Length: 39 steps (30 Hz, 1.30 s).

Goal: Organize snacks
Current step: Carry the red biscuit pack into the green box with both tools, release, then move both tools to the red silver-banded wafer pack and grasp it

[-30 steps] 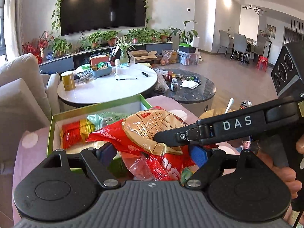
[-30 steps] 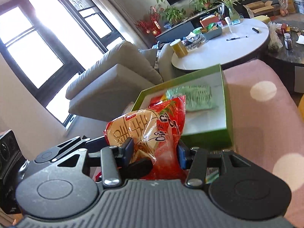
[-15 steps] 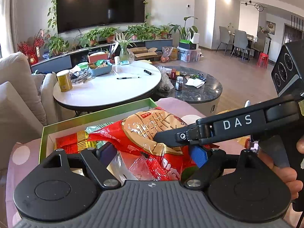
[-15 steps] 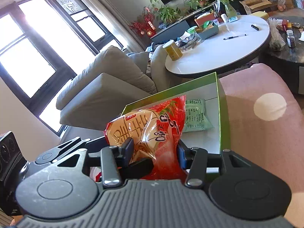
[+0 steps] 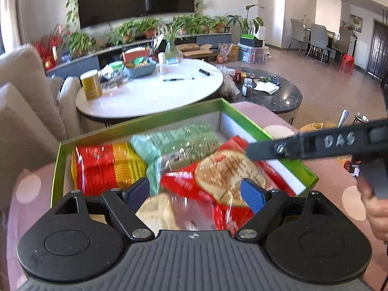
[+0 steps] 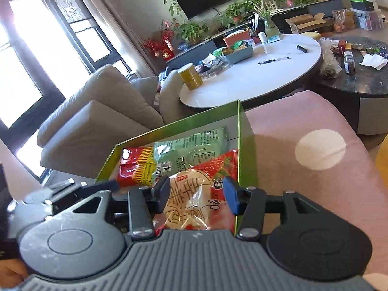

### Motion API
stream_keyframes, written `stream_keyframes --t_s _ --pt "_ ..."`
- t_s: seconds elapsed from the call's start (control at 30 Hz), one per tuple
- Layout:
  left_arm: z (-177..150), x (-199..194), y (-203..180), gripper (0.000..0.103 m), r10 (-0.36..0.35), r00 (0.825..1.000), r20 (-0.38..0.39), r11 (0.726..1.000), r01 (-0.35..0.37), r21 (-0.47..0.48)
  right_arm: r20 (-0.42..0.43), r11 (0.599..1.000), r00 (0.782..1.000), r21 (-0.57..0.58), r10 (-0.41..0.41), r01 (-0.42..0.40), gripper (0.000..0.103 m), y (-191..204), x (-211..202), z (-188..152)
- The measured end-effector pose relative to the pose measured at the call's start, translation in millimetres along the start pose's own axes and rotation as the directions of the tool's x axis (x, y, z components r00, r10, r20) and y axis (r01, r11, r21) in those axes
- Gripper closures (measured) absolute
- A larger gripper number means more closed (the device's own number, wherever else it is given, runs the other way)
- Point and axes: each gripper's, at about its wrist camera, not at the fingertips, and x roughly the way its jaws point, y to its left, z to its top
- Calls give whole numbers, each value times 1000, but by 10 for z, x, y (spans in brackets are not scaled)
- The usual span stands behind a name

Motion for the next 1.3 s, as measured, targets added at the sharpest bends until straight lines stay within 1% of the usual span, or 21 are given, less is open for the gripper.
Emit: stream_keyframes --t_s 0.17,0.27,0.33,0.5,0.57,0.77,0.83,0.97,1.07,1.17,1.3 --pt "-72 -143 52 22 10 1000 12 1000 -10 -17 -3 1000 1000 -15 11 -11 53 77 -117 2" --pt "-106 -296 96 22 26 999 30 999 -25 -33 -1 999 1000 -39 5 -5 53 138 -196 -38" --pt "-136 -421 131 21 39 998 44 999 -37 -40 -6 999 1000 -49 9 -9 53 164 -162 -30" --pt "-319 -713 224 21 98 993 58 995 -97 -29 -12 996 1000 -90 24 -25 53 285 -298 -145" --pt "-417 -819 262 21 119 991 58 993 -118 -26 -22 994 999 -104 26 -28 53 340 -346 -202" --pt "-755 -1148 401 21 158 986 51 985 -154 -75 -55 988 997 -147 46 -54 51 520 -457 -403" --pt "-900 -1266 447 18 181 982 48 980 -176 -94 -71 983 996 -170 55 -67 50 609 -500 -502" --pt "-1220 -1471 518 18 227 973 31 967 -221 -129 -115 972 991 -216 74 -98 45 795 -557 -715" --pt "-1443 -1624 589 17 240 971 7 955 -235 -181 -159 959 984 -255 84 -124 42 966 -570 -888" --pt "-1633 -1792 611 17 254 967 5 943 -246 -226 -205 945 975 -293 86 -145 42 1126 -552 -1061" --pt "-1863 -2000 596 17 248 969 6 938 -239 -253 -253 941 964 -298 87 -163 41 1249 -527 -1210"
